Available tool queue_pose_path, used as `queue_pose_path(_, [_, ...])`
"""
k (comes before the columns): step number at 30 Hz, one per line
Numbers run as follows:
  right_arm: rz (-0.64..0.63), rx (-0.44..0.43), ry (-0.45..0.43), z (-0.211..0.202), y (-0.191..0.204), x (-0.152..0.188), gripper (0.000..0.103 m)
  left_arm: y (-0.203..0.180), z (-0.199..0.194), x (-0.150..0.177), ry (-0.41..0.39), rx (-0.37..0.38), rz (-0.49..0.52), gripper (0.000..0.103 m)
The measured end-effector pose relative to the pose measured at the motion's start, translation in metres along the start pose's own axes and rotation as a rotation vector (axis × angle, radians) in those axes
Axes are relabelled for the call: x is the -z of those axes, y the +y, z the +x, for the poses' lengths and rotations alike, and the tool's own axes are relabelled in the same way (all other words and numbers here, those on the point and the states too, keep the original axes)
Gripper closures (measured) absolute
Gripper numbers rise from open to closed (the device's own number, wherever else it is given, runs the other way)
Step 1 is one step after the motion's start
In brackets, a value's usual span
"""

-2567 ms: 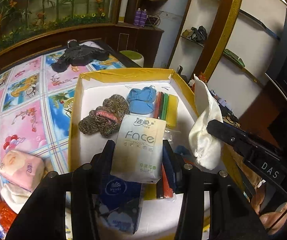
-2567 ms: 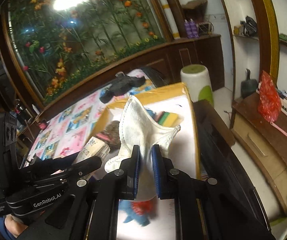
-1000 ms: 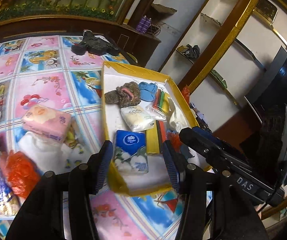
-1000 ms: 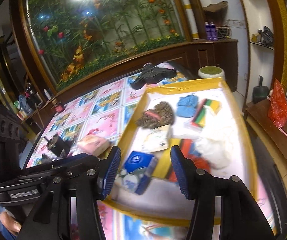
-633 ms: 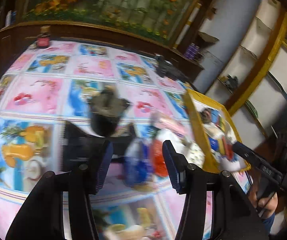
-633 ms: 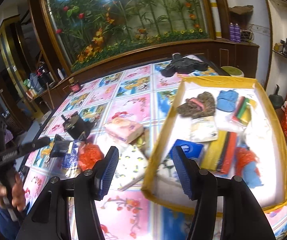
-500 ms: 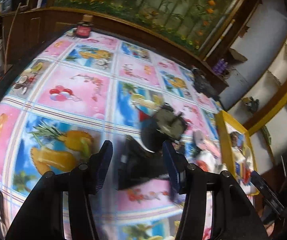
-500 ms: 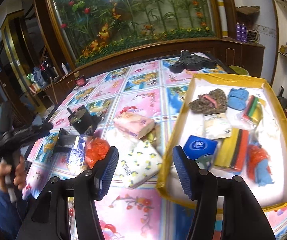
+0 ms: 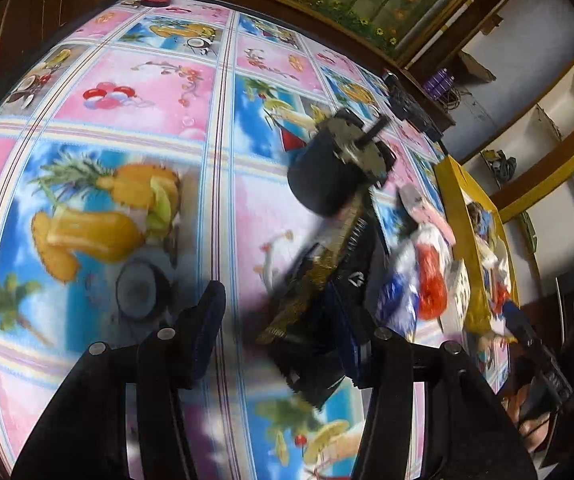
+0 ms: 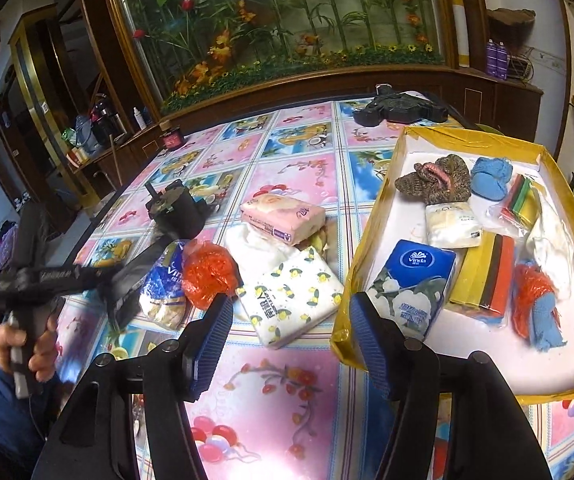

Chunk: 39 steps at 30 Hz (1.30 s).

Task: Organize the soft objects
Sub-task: 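Grasp the black snack bag with the left gripper while the right grasps the orange plastic bag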

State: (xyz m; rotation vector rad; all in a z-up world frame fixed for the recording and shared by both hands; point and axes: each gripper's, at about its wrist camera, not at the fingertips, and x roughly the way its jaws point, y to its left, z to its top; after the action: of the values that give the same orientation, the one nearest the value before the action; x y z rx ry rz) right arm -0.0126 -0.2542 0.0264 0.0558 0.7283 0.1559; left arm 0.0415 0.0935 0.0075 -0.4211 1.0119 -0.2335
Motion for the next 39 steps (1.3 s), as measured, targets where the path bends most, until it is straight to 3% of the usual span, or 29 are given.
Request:
queue_pose_path(4, [0.020,-0.016,0.006,0.004,-0.004,0.001,0.041,-0.010,-0.023,0.026,-0.037,0.020,0.032,0.053])
queue_pose_path(7, [0.029,-0.037,0.009,0.007,-0.002,0.002,0.041,-0.015,-0.033,0.025,-0.071,0.028,0.028,0.031])
queue_pose_path(12, [0.009,-0.040,-0.003,0.003,0.003,0.007,0.041,-0.018,-0.017,0.020,-0.032,0.087,-0.095,0.031])
queue_pose_path(14, [0.020,-0.038,-0.004,0.002,-0.001,0.008,0.041,-0.023,-0.009,0.019,-0.034,0.064,-0.119,0.031])
queue_pose_path(19, [0.036,-0.041,0.000,0.001,-0.006,0.011,0.041,-0.030,0.011,0.010,-0.037,-0.077,-0.116,0.031])
queue_pose_path(21, [0.031,-0.041,0.003,0.000,-0.004,0.012,0.041,-0.032,0.013,0.005,-0.071,-0.092,-0.084,0.036])
queue_pose_path(22, [0.028,-0.043,0.006,0.001,-0.003,0.012,0.041,-0.031,0.016,0.003,-0.075,-0.097,-0.062,0.055])
queue_pose_path(26, [0.011,-0.065,0.018,0.003,0.007,0.009,0.041,-0.023,0.016,0.005,-0.116,-0.070,-0.045,0.065])
queue_pose_path(29, [-0.015,-0.093,0.038,0.011,0.021,0.004,0.041,-0.015,0.012,0.005,-0.132,-0.032,-0.067,0.065])
queue_pose_path(34, [-0.072,-0.124,0.079,0.037,0.050,-0.010,0.041,-0.010,-0.006,0.002,-0.210,-0.084,-0.055,0.065])
queue_pose_path(39, [-0.133,-0.116,0.122,0.072,0.072,-0.024,0.046,-0.012,0.001,0.004,-0.165,-0.115,-0.024,0.065])
